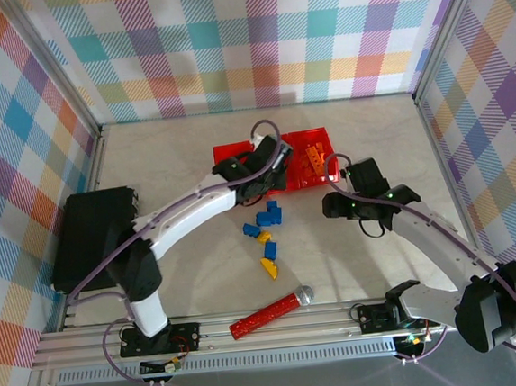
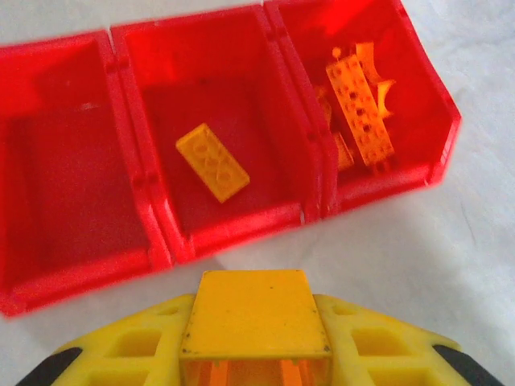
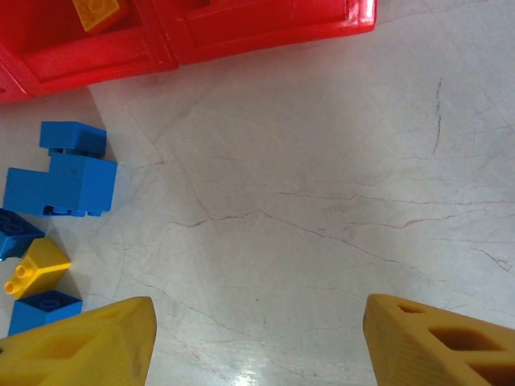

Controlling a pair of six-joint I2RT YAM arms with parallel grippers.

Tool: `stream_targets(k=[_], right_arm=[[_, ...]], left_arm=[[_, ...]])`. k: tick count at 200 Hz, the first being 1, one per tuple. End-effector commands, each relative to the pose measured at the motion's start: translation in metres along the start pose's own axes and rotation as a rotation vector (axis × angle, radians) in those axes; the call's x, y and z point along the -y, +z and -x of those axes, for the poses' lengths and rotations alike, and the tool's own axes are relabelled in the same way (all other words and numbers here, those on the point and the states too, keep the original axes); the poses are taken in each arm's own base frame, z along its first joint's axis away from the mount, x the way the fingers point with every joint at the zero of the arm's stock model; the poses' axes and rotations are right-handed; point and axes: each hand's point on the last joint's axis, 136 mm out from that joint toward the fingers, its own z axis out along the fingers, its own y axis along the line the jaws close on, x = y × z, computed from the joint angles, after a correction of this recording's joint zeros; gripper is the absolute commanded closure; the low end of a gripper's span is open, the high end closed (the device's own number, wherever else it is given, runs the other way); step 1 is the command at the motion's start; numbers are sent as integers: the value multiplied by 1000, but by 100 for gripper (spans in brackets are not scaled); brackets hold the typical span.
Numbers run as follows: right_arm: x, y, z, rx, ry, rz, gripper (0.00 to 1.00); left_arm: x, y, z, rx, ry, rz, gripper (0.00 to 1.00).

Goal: Sort the legos into containers by color
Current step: Place the lego in the container.

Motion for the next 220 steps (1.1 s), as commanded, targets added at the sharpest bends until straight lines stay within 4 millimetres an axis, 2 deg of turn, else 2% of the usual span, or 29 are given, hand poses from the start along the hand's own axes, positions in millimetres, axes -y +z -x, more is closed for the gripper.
stream_targets(k=[1,32,56,74,121,134,145,158,169,199,220], right_arm=[[5,-1,-1,25,21,-18,31],[14,-8,-8,43,32,-47,31],[20,-20,-8,69,23,-68,31],[18,-25,-9,79,32,-51,31],[20,-28,-13,85,53,-52,31],[21,-29,-14,83,60,-51,31],[20,-32,-16,81,65,-46,31],[20,-36,-17,84,70,-41,31],[20,-39,-19,89,72,-36,31],[19,-49,-22,97,75,-22,31],[17,-57,-24,101,79,-7,31]], left_arm=[[-12,32,20,14,22,54,88],[-6,65,37,-1,9,25,84],[-10,90,36,-25,-12,14,85],[-9,101,37,-25,-22,-2,84],[9,122,47,-28,-19,-84,69],[13,126,51,-31,-15,-90,61],[18,126,55,-26,-7,-102,55],[20,124,60,-20,-1,-109,43],[23,117,68,-8,11,-121,38],[18,88,90,42,32,-105,22],[9,58,95,45,42,-92,17]])
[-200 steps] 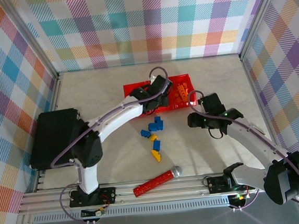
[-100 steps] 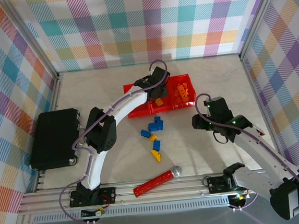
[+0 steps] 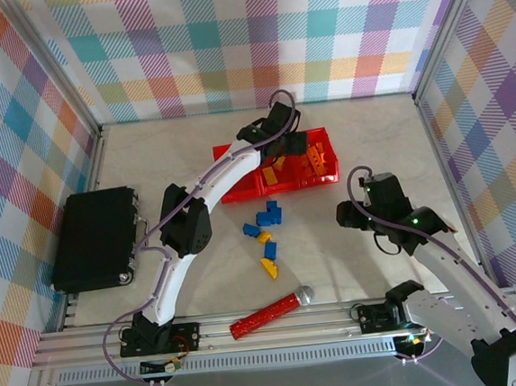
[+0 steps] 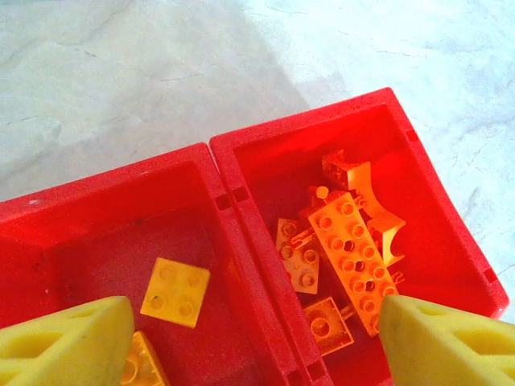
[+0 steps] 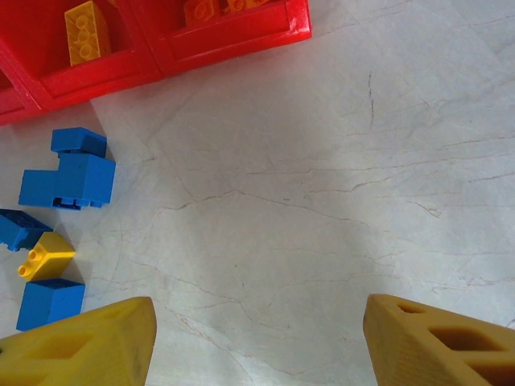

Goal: Sort the legos into containers by color
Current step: Place the lego in the container, then pick up the lego from the middle-left of the table.

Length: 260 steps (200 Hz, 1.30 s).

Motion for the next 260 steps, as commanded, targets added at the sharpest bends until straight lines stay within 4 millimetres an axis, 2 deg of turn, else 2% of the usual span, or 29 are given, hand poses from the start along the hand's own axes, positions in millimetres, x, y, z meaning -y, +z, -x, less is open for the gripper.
stream_targets(k=[1,20,31,51,69,88,111,142,153,163,186,198,231,260], right_arm=[[1,-9,-6,-19,27,5,31],[-1,-14,-7,-16,34,22,31],[-3,-15,-7,-15,42,34,31],[-8,-15,-7,-3,66,73,28],[-14,-9,-9,-12,84,109,29],[-19,-1,-10,-34,102,129,28],[-22,7,-10,-41,132,142,28],[-34,16,-14,-77,163,209,27],[-35,18,-16,-88,166,211,24],[-34,18,-16,-90,162,204,13],[-29,17,-16,-90,141,171,9],[-26,15,-16,-87,129,156,0],[-22,11,-16,-74,113,138,1],[-16,13,-18,-77,113,108,1]], left_arm=[[-8,-55,24,36,18,10,17],[-12,-92,12,28,4,3,14],[-13,-110,-7,13,-15,-15,10],[-23,-132,-57,-51,-85,-26,9],[-37,-151,-107,-94,-114,35,8],[-40,-173,-153,-118,-151,90,9],[-23,-189,-200,-152,-164,95,9],[-13,-194,-252,-225,-143,158,8],[-11,-194,-264,-237,-157,151,8],[-8,-195,-272,-241,-166,143,7],[-7,-197,-280,-234,-168,159,4],[-7,-198,-283,-233,-167,166,1],[7,-193,-288,-228,-186,108,0],[4,-187,-295,-229,-233,117,0]])
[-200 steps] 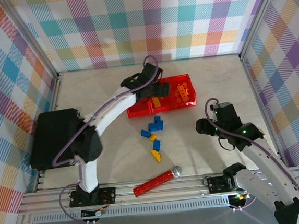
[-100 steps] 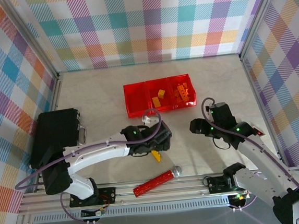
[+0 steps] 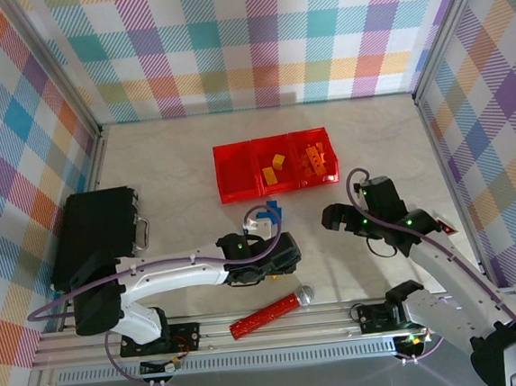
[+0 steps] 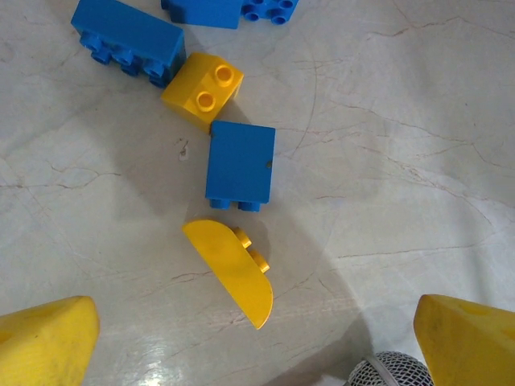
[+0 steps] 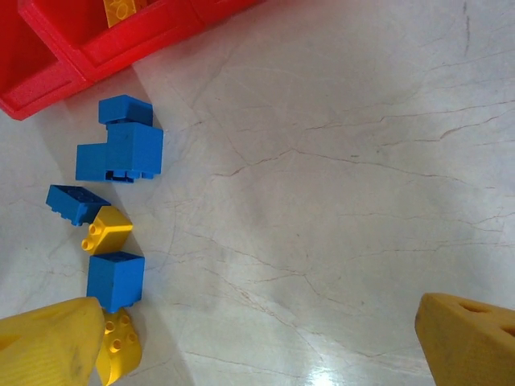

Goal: Sort the legos into containers by color
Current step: Pick up the lego from the middle-left of the table.

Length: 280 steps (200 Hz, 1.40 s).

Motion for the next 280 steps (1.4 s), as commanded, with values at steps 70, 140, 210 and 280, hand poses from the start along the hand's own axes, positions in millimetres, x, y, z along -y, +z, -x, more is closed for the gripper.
stream_targets(k=[70,140,210,280], right_arm=[[14,9,-3,-50,-9,-71,1],[17,12,-10,-77,-29,-75,1],[19,14,-12,-83,-39,-81,1],[21,14,-12,-80,-39,-91,1]], left_arm=[[2,31,-21,-27,-141,54,4],[-6,52,-29,-21,-205,111,16],[-15,78,-44,-63,-209,152,31],[-34,81,-40,-62,-227,179,57]])
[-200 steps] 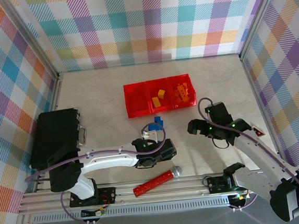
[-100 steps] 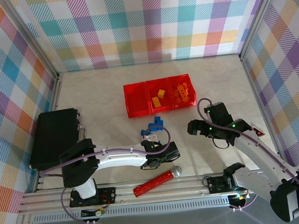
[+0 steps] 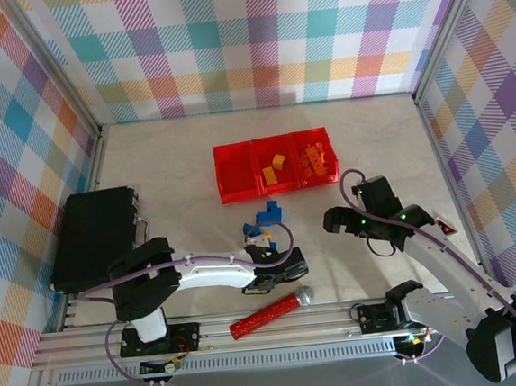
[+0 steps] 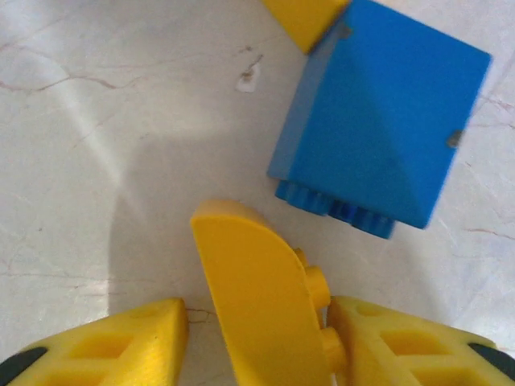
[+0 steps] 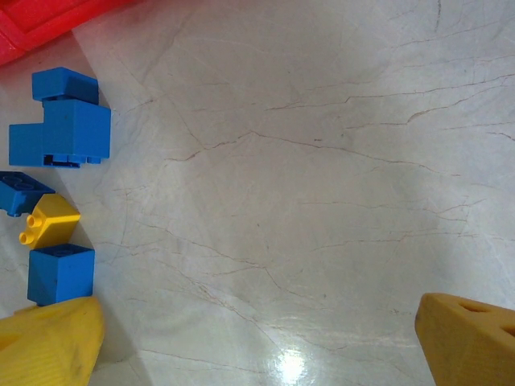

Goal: Sort the legos into containers by color
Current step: Pick up the lego from the middle-left of the table, then place the lego in the container.

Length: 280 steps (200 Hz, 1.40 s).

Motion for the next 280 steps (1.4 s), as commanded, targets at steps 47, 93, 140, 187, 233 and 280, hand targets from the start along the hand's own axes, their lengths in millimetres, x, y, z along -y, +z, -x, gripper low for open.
stream_targets(k=[47,93,140,187,233,280], right_arm=[[6,6,-5,-24,-1,-19,1],[8,5,-1,0,13,-33,1],[10,-3,20,108,69,-51,1],[8,-14,36,215,135,-30,1],[2,-9,29,159,149,-5,1],[2,-9,16,136,167,26,1]], left_arm=[[-13,5,10,19,-18,4,82],[6,-56,51,149,160,-11,87],[41,-133,108,273,303,-105,89],[71,-123,184,258,299,-162,92],[107,-86,244,205,310,-251,93],[133,-39,284,179,287,-251,94]])
